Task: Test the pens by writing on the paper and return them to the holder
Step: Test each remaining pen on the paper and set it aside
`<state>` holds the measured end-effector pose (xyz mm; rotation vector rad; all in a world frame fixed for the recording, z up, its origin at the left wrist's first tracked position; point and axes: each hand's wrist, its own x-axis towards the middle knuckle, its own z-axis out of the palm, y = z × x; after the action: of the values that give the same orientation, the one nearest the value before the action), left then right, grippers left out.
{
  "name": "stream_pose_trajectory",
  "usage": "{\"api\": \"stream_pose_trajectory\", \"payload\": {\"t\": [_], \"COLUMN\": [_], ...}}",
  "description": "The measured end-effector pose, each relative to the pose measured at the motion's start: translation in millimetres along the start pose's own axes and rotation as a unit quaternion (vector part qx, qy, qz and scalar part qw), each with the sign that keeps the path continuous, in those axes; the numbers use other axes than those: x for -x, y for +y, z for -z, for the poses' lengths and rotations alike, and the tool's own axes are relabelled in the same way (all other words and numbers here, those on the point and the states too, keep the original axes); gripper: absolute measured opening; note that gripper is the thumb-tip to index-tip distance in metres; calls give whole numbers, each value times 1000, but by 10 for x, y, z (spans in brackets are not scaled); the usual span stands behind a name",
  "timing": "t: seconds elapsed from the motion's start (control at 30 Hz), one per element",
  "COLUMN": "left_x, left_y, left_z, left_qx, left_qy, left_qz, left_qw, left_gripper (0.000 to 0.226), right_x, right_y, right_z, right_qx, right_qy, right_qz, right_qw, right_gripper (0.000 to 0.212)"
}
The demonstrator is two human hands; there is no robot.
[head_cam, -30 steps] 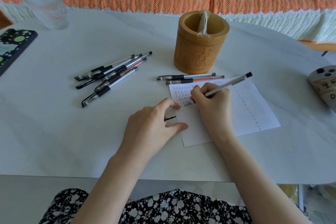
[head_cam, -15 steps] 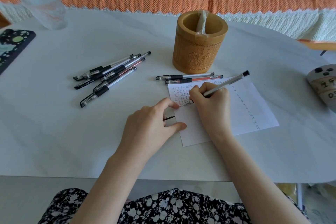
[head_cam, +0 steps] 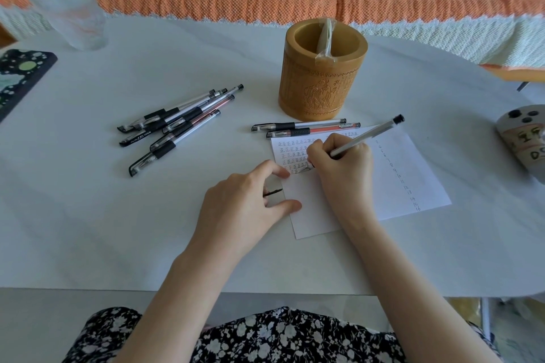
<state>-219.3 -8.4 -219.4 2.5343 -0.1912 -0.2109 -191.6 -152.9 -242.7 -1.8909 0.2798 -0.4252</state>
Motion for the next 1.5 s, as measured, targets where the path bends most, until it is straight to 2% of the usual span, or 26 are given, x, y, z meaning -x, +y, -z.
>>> {"api": "stream_pose_trajectory", "payload": {"t": [0.07, 0.13, 0.23, 0.3, 0.53, 0.77, 0.93, 1.13, 1.23, 1.5], "left_x": [3, 14, 13, 17, 32, 52, 53, 4, -20, -3], "left_y": [-2, 1, 18, 36, 56, 72, 86, 46, 17, 43], "left_z": [4, -2, 2, 23, -28, -18, -13, -12, 12, 1], "left_qx": [13, 70, 200, 250, 290, 281, 272, 290, 299, 254], "left_qy": [2, 12, -9, -53, -112, -107, -97, -19, 7, 93], "left_qz": [-10, -36, -71, -76, -93, -117, -125, -122, -106, -97], "left_qw": [1000, 997, 977, 964, 946, 947, 949, 949, 948, 958], "left_gripper": [42, 38, 27, 22, 24, 27, 24, 18, 9, 17], "right_x": [-23, -63, -94, -75, 22, 15, 43, 39, 30, 45], "right_y": [-8, -53, -160, -188, -218, -204, -223, -191, -200, -193], "right_z": [17, 73, 191, 248, 252, 290, 279, 314, 348, 306], "right_qx": [-19, -97, -256, -284, -222, -210, -189, -202, -207, -194], "right_qy": [4, -5, -75, -124, -155, -134, -178, -248, -239, -219], "right_qz": [-14, -42, -94, -93, -88, -88, -83, -76, -88, -82], "right_qw": [1000, 994, 959, 946, 959, 964, 962, 944, 945, 953], "right_gripper": [35, 41, 37, 38, 42, 43, 43, 36, 37, 29]}}
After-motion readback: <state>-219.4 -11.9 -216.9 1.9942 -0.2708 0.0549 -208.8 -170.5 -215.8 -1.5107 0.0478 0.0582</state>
